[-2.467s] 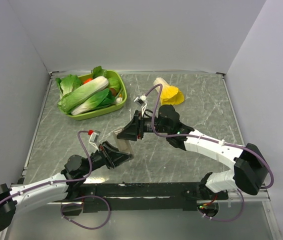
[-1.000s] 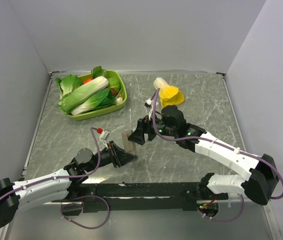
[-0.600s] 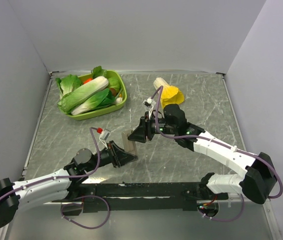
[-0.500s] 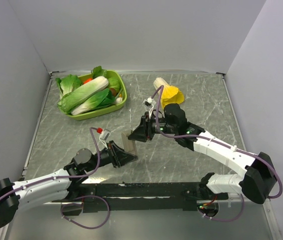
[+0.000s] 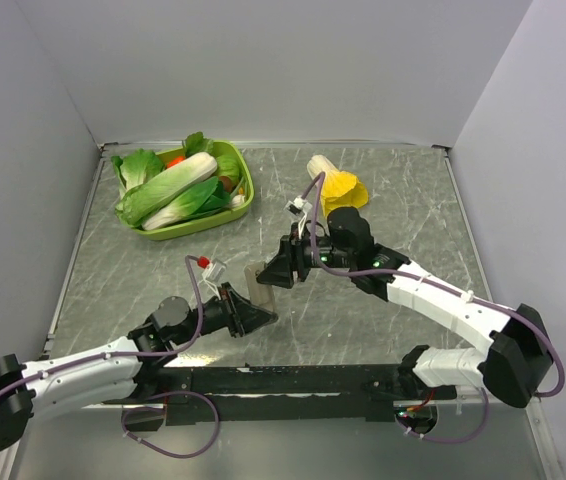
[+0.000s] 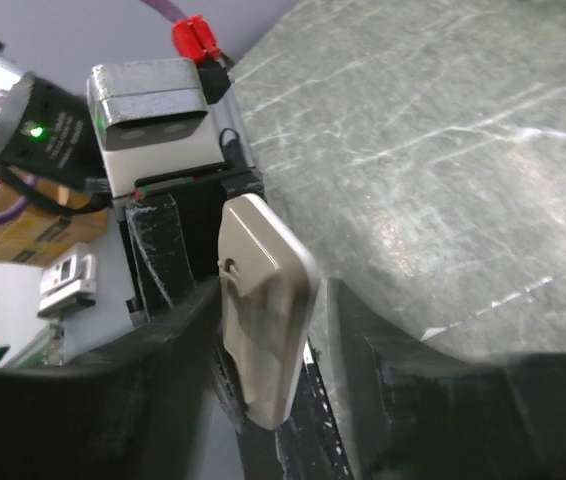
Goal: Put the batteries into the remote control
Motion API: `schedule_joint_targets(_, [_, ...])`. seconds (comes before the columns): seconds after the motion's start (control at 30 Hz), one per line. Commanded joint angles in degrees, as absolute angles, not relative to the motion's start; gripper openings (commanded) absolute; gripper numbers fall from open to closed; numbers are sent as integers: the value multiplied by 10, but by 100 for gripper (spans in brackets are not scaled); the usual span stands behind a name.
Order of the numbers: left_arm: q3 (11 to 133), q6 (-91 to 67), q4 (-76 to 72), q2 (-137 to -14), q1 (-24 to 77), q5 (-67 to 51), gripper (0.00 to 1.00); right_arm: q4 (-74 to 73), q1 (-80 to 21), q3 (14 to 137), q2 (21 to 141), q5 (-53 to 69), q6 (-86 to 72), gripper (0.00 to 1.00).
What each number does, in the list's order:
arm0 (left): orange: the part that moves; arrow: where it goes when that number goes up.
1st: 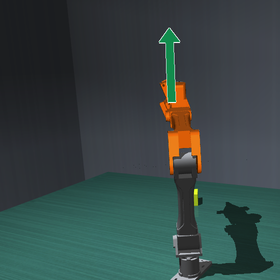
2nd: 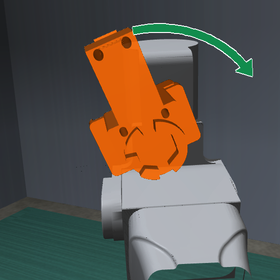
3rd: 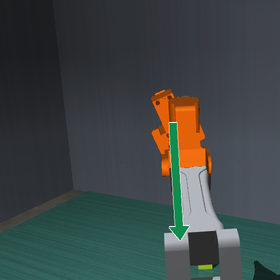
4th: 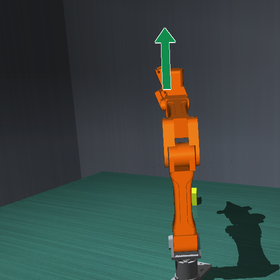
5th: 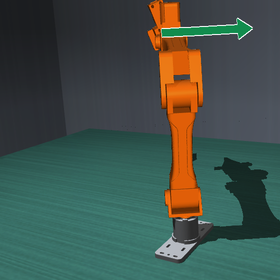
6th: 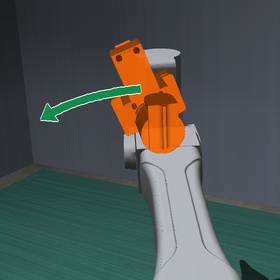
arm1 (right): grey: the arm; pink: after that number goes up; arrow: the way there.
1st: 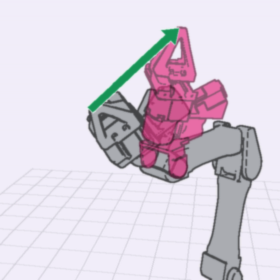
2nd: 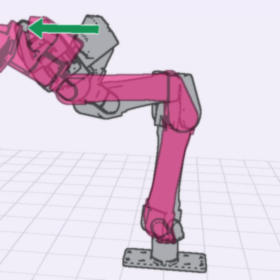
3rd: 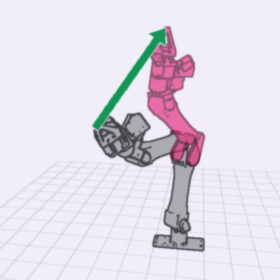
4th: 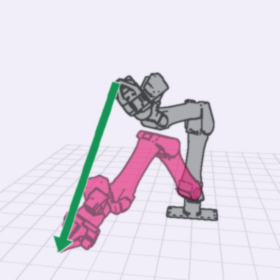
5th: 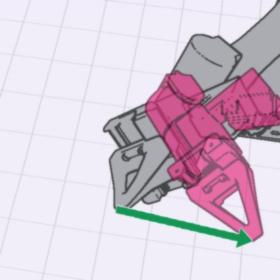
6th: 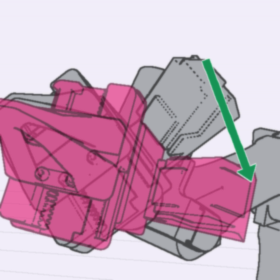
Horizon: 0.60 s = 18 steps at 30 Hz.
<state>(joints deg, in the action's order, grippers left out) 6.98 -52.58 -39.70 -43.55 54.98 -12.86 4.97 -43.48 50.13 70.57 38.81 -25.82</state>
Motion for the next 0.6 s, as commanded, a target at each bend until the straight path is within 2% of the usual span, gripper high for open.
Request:
schedule_joint_targets(0.0, [118,-515,-318,-432,561,-70,2,3,-438,526,655,313,-210,69])
schedule_joint_targets(0.07, [134,-512,-285,-439,561,-46,2,-41,-439,532,642,273,-204,83])
schedule_joint_targets(0.17, [163,-496,-229,-455,564,-26,2,-83,-439,548,628,232,-188,93])
schedule_joint_targets(0.33, [234,-433,-115,-496,585,15,2,-200,-439,606,642,211,-166,99])
schedule_joint_targets(0.57, [290,-358,-76,-540,630,49,2,-273,-422,644,679,217,-150,100])
